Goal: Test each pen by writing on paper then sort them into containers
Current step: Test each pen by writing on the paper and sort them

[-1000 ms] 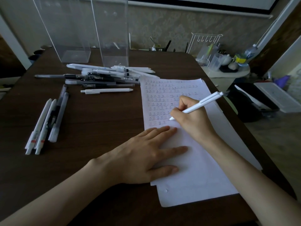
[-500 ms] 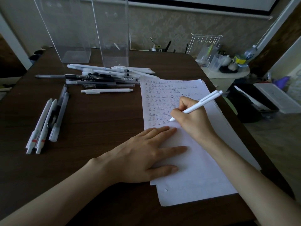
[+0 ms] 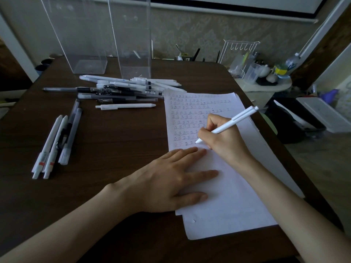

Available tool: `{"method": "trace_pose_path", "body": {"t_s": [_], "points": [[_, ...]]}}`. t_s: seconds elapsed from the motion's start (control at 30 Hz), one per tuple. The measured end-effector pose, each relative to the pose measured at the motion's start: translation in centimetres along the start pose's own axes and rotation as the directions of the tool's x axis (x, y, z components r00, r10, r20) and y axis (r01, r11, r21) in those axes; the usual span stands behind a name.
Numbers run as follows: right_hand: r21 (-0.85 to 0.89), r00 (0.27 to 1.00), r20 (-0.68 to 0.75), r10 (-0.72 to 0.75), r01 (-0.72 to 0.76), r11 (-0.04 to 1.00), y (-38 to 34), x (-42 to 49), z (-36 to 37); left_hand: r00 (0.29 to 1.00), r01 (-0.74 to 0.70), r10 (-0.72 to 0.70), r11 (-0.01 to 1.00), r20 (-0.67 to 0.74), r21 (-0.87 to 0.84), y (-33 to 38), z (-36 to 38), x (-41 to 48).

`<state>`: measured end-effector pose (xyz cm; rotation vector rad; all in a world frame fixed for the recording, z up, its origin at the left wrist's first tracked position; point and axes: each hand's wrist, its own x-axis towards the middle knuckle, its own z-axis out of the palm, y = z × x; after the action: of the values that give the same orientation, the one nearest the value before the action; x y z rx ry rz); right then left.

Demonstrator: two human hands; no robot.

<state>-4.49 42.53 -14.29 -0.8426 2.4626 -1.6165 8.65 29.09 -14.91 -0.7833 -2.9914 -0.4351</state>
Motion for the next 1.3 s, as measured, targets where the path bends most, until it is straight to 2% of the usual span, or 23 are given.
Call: {"method": "trace_pose_path", "body": {"t_s": [0.17, 0.27, 0.33, 0.4, 0.47, 0.53, 0.6, 0.7, 0.87, 1.0, 1.3], "points": [[0.040, 1.000, -0.030, 0.004, -0.003, 0.999, 0.1, 0.0, -0.1, 1.000, -0.001, 0.001, 1.000, -0.024, 0.000, -0.1, 0.0, 0.0], [0.134, 1.000, -0.023, -0.017, 0.020, 0.991, -0.3, -0.1, -0.3, 0.990, -0.006, 0.008, 1.000, -0.142, 0.013, -0.1, -0.4, -0.1], [0.155, 0.999, 0.033, -0.019, 0.014, 0.988, -0.7, -0.3, -0.4, 0.956, 0.061, -0.078, 0.996, -0.284, -0.066, -0.2, -1.0, -0.3], [0.117, 0.994, 0.103, -0.045, 0.033, 0.993, -0.5, -0.4, -0.5, 0.895, 0.158, -0.234, 0.962, -0.379, -0.222, -0.5, -1.5, -0.4], [0.072, 0.986, 0.143, -0.083, 0.073, 0.995, -0.3, -0.5, -0.6, 0.874, 0.199, -0.346, 0.896, -0.342, -0.397, -0.7, -1.7, -0.5], [0.059, 0.981, 0.169, -0.100, 0.091, 0.994, 0.0, -0.4, -0.6, 0.899, 0.188, -0.342, 0.866, -0.274, -0.463, -0.9, -1.7, -0.5], [0.084, 0.976, 0.195, -0.094, 0.079, 0.993, -0.2, -0.3, -0.5, 0.932, 0.163, -0.286, 0.879, -0.222, -0.448, -0.9, -1.4, -0.4], [0.158, 0.974, 0.207, -0.097, 0.065, 0.985, -0.5, -0.4, -0.5, 0.940, 0.094, -0.206, 0.923, -0.271, -0.373, -1.1, -1.0, -0.3], [0.161, 0.969, 0.224, -0.104, 0.069, 0.985, -0.5, -0.6, -0.6, 0.931, 0.069, -0.197, 0.921, -0.307, -0.382, -1.1, -0.9, -0.1], [0.073, 0.950, 0.283, -0.135, 0.119, 0.990, -0.7, -0.8, -0.3, 0.900, 0.074, -0.219, 0.929, -0.377, -0.364, -1.1, -0.9, -0.2], [0.081, 0.963, 0.242, -0.119, 0.102, 0.991, -0.4, -0.3, -0.4, 0.936, 0.143, -0.250, 0.913, -0.248, -0.382, -0.4, -1.3, -0.5]]}}
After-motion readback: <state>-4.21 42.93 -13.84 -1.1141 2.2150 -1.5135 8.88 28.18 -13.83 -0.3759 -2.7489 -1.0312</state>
